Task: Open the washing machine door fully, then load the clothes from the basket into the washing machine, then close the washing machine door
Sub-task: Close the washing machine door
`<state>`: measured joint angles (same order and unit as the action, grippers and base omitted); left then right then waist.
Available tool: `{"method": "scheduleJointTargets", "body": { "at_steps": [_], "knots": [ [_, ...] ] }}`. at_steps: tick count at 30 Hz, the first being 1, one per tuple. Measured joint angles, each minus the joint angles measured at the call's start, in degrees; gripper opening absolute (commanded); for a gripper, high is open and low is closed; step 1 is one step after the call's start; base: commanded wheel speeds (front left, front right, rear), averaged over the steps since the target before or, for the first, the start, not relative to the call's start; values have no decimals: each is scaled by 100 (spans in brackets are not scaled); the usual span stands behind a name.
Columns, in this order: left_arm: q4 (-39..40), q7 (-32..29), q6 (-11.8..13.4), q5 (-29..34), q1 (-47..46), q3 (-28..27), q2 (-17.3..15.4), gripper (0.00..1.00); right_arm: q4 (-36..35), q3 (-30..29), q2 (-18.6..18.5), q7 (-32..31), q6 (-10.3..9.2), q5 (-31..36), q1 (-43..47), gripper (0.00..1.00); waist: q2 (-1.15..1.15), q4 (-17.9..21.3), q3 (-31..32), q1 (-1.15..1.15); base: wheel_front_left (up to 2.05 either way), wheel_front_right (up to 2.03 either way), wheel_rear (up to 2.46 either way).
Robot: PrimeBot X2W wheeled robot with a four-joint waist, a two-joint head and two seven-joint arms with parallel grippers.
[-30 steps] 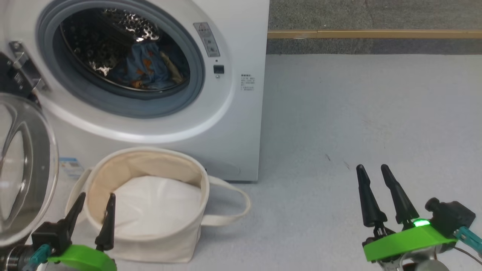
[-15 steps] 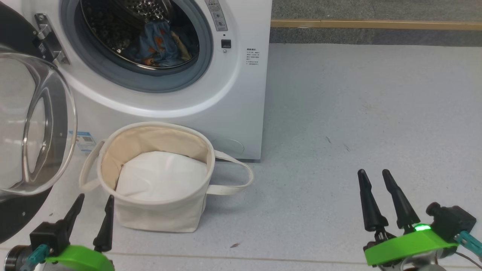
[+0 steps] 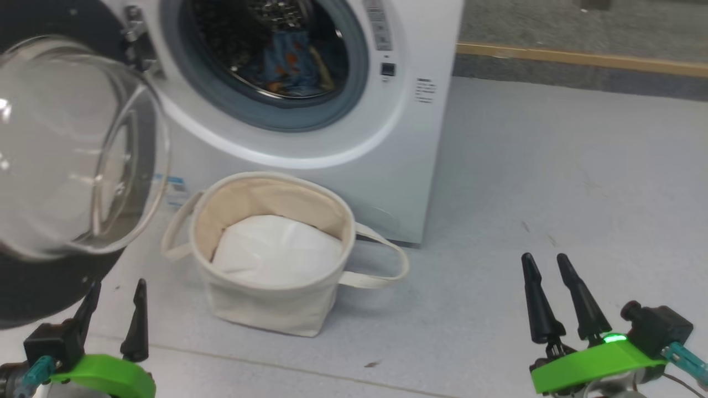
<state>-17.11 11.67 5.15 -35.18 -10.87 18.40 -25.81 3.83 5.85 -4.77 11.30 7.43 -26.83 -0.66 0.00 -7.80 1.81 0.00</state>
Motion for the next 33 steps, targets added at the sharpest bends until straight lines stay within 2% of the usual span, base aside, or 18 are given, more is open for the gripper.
{"method": "scheduleJointTargets", "body": {
  "at_steps": [7,8,14,19,25,33],
  "knots": [
    [120,-164,143,-81,0,-26,-8,100,136,152,4,99,0,-109,-12,100,0,-741,73,0,0,0,0],
    [120,-164,143,-81,0,-26,-8,100,136,152,4,99,0,-109,-12,100,0,-741,73,0,0,0,0],
    [278,-353,196,-81,-47,13,-5,100,247,268,4,176,0,-166,-26,100,0,-1490,137,0,0,0,0],
    [465,-353,299,-213,-99,-125,-23,100,318,616,11,180,0,-174,-349,100,0,-2014,83,0,0,0,0],
    [642,-268,399,-376,-96,-386,-87,100,598,980,-7,164,0,-210,-1015,100,0,-2244,-181,0,0,0,0],
    [910,-94,549,-643,160,-767,-109,100,990,1361,-123,166,0,-388,-1427,100,0,-2320,-296,0,0,0,0]
  ]
}}
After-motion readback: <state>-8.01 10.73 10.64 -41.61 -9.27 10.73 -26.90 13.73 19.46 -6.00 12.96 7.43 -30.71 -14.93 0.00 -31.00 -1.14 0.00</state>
